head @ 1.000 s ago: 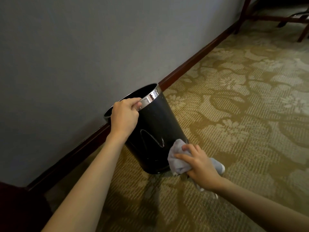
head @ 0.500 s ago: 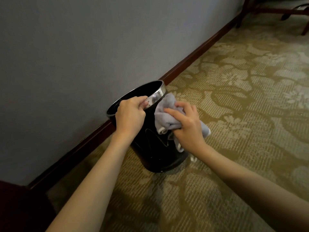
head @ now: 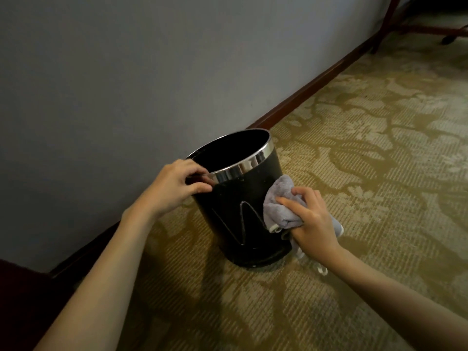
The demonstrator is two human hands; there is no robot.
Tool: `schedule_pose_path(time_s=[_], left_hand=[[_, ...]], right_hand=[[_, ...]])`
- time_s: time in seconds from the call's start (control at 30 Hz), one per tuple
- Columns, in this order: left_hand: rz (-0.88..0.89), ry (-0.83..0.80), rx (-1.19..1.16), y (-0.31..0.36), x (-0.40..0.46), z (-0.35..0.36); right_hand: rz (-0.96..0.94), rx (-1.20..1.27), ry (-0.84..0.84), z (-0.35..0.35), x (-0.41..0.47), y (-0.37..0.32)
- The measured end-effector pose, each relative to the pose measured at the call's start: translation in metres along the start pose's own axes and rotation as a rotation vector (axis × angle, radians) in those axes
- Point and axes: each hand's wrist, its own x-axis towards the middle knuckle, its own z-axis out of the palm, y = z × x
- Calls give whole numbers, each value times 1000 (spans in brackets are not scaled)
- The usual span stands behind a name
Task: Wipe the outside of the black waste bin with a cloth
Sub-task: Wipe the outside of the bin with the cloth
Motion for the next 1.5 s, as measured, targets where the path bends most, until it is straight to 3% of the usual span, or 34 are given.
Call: schedule_pose_path(time_s=[0.47, 0.67, 0.87, 1.03, 1.27, 1.5], left_hand=[[-89, 145, -147, 4, 0, 23], [-120, 181, -85, 19, 15, 16], [-235, 279, -161, 7, 12, 6], [-267, 307, -245, 8, 12, 7], [-191, 304, -219, 22, 14, 18], [-227, 363, -212, 5, 14, 13]], right_hand=[[88, 58, -13, -14, 17, 5], [354, 330, -156, -15, 22, 24], [576, 308, -220, 2, 7, 29], [460, 226, -253, 0, 27, 17], [242, 264, -40, -10, 105, -19], [271, 214, -136, 5, 63, -6]])
